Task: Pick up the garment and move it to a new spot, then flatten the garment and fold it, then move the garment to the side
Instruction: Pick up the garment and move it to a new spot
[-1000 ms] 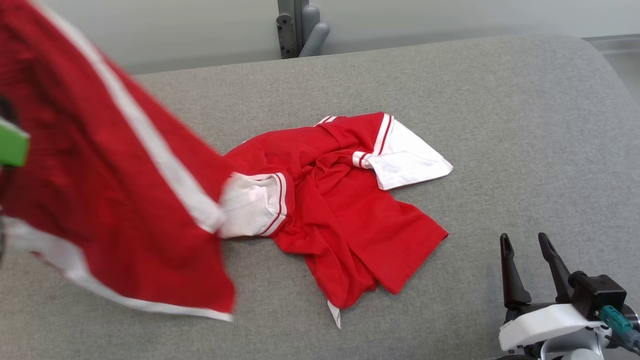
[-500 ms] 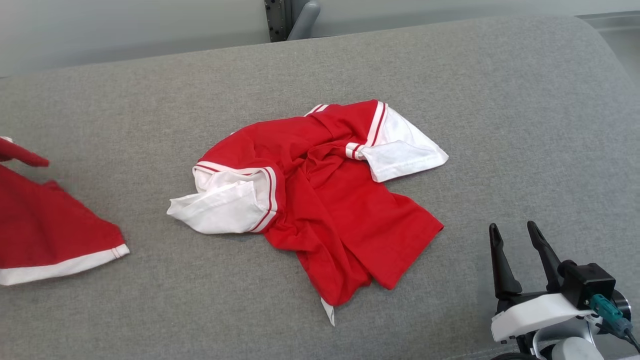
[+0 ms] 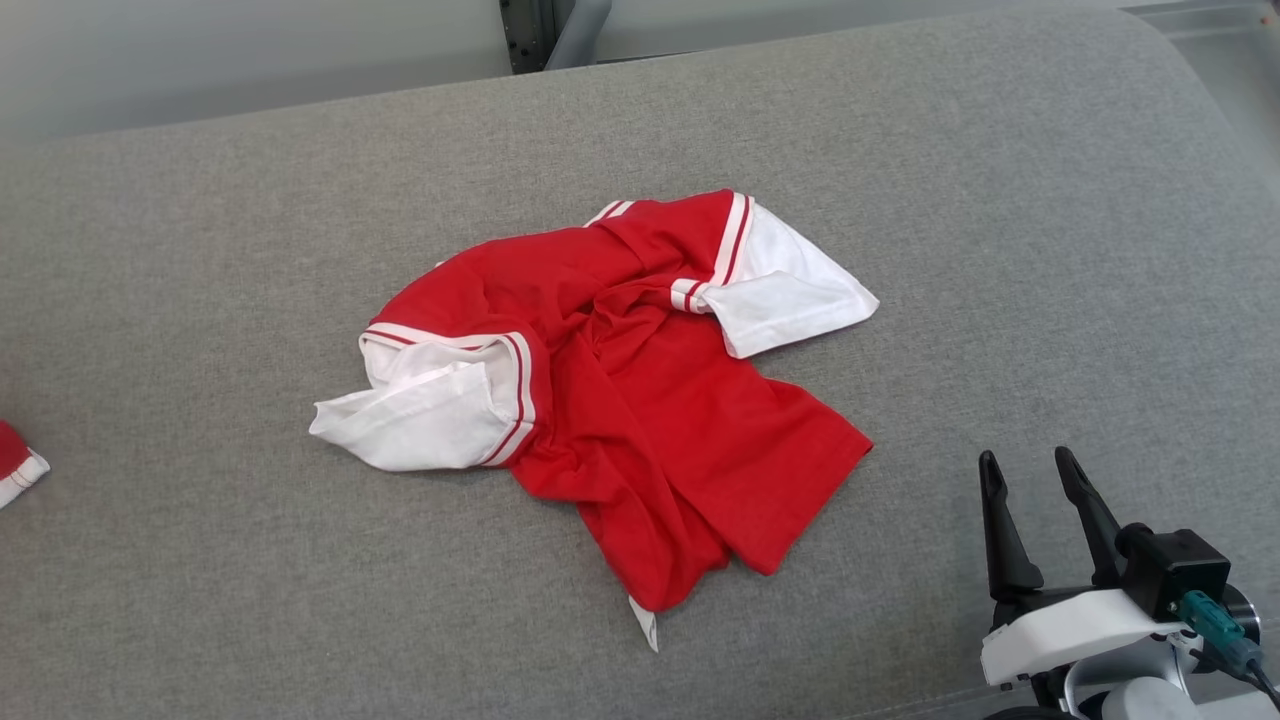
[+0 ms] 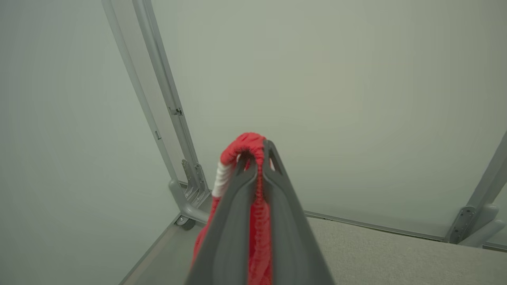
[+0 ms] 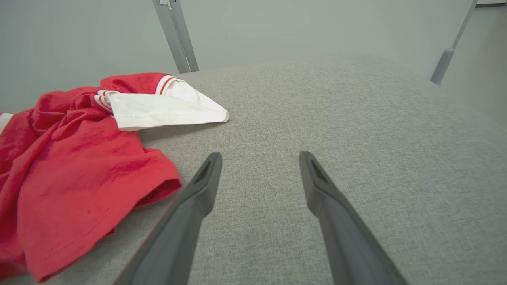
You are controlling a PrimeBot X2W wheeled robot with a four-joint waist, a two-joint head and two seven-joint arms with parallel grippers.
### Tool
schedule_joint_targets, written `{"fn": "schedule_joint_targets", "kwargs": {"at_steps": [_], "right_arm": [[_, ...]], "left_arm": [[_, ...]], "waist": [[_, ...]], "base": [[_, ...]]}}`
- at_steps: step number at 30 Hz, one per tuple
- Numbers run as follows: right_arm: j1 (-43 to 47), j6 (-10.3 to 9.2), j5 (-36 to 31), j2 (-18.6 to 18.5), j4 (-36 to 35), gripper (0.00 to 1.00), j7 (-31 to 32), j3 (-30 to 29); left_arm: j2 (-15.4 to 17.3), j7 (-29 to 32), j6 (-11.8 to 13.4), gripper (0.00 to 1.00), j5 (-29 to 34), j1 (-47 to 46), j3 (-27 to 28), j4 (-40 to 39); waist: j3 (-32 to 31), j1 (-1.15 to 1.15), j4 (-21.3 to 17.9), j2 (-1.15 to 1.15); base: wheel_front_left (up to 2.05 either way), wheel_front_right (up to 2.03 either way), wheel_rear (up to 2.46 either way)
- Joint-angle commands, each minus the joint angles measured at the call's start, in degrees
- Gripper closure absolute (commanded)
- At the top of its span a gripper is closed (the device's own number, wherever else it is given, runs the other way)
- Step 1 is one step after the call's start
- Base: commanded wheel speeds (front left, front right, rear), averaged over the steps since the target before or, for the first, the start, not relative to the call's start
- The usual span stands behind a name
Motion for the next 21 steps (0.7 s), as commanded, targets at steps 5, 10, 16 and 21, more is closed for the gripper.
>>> {"fn": "schedule_joint_targets", "kwargs": {"at_steps": [5, 10, 16, 21], "right_arm": [[-0.62, -0.06, 0.43, -0.17, 0.31, 0.00, -0.18, 0.18], [-0.98, -0.06, -0.06, -0.16, 0.30, 0.00, -0.18, 0.34], [-0.57, -0.06, -0.56, -0.16, 0.13, 0.00, -0.18, -0.19], [1.18, -0.06, -0.58, -0.15, -0.30, 0.00, -0.18, -0.32]], "left_arm": [[-7.43, -0.40, -1.58, 1.00, -3.47, 4.90, -1.32, 5.19], [-13.73, -2.10, -2.24, 1.00, -4.64, 8.40, -2.63, 10.52], [-18.18, -6.09, -2.13, 0.00, -4.02, 9.81, -3.91, 16.36], [-20.81, -11.17, -1.04, 0.00, -3.21, 12.34, -3.98, 15.86]], "waist": [[1.20, 0.00, 0.39, 0.00], [1.94, 0.00, 0.65, 0.00], [0.52, 0.00, 1.64, 0.00], [-2.26, 0.00, 2.74, 0.00]], "base": [[0.00, 0.00, 0.00], [0.00, 0.00, 0.00], [0.00, 0.00, 0.00], [0.00, 0.00, 0.00]]}}
